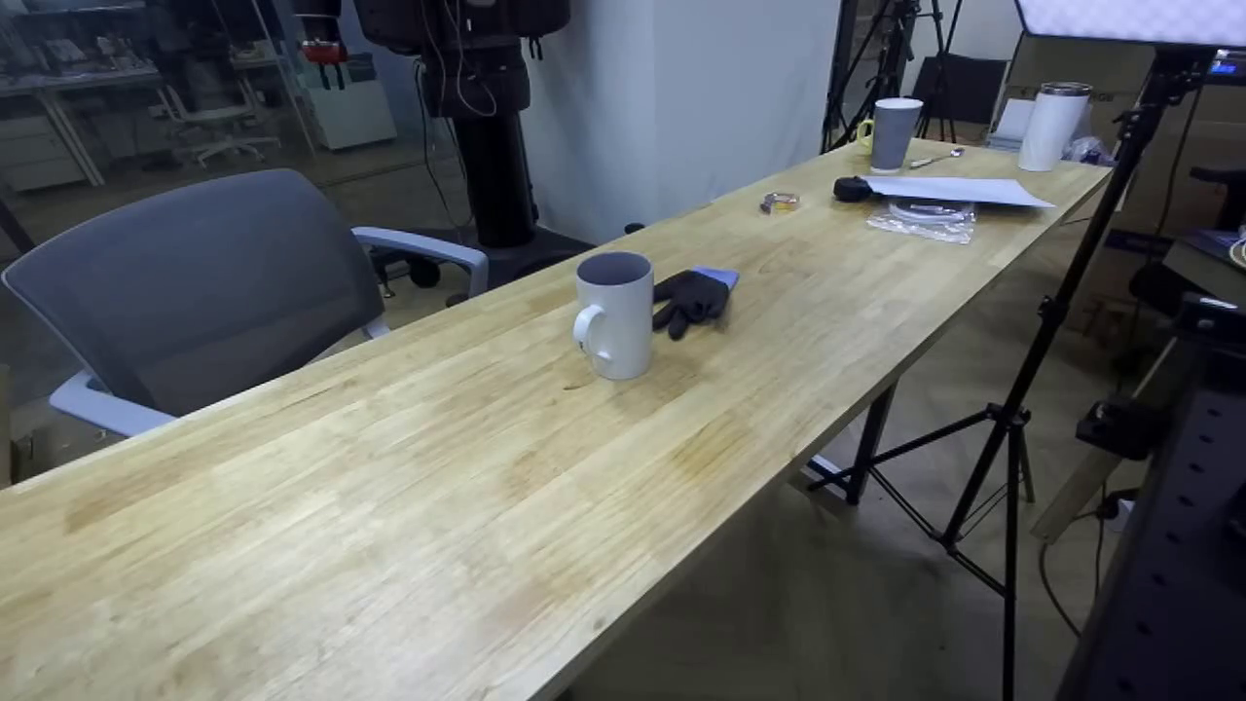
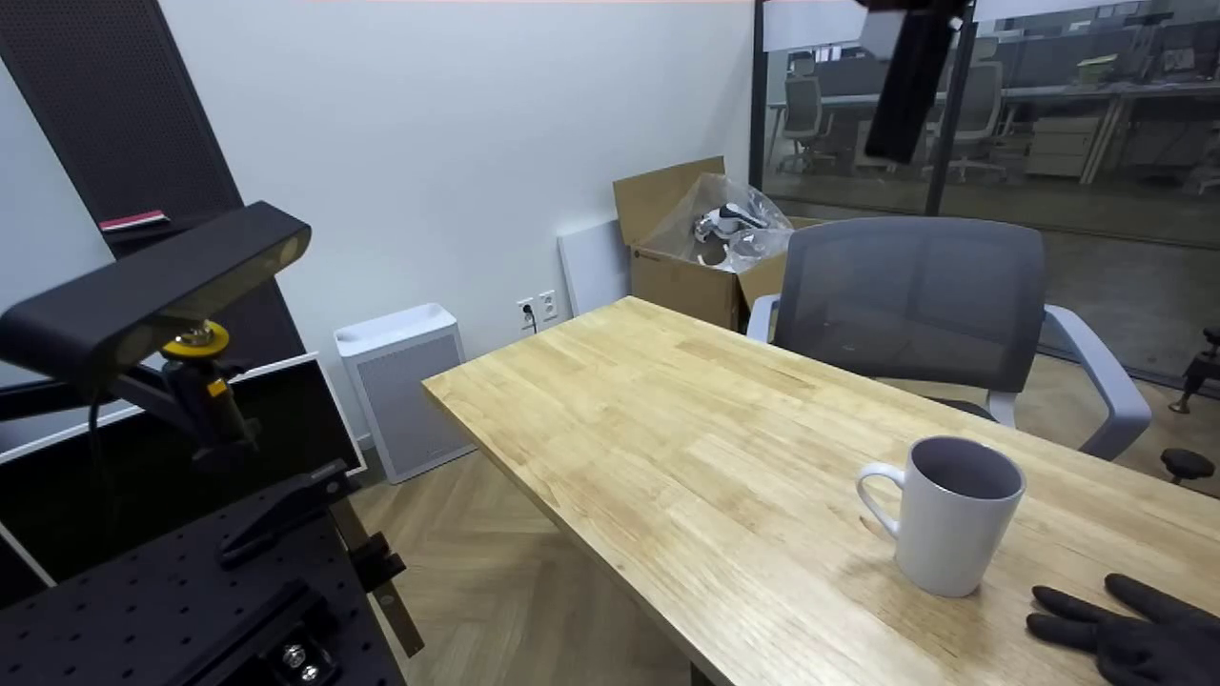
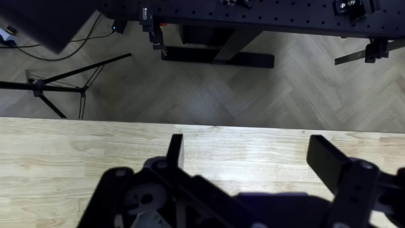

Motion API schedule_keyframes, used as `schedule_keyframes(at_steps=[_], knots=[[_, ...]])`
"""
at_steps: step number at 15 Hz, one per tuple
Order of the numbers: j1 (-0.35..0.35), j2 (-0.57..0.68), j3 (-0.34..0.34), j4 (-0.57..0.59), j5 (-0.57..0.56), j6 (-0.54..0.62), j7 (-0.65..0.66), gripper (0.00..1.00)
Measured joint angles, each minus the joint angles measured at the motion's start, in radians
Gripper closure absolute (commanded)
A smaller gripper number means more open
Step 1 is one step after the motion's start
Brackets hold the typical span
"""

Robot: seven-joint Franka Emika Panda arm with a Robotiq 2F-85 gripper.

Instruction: Move the mug to the left

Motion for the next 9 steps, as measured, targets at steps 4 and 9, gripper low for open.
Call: schedule_keyframes(at_steps=[4, 9], knots=[[-0.001, 0.004, 0.001, -0.002, 0.003, 0.010, -0.007, 0.00], [-0.001, 0.030, 0.005, -0.005, 0.004, 0.112, -0.018, 0.00]])
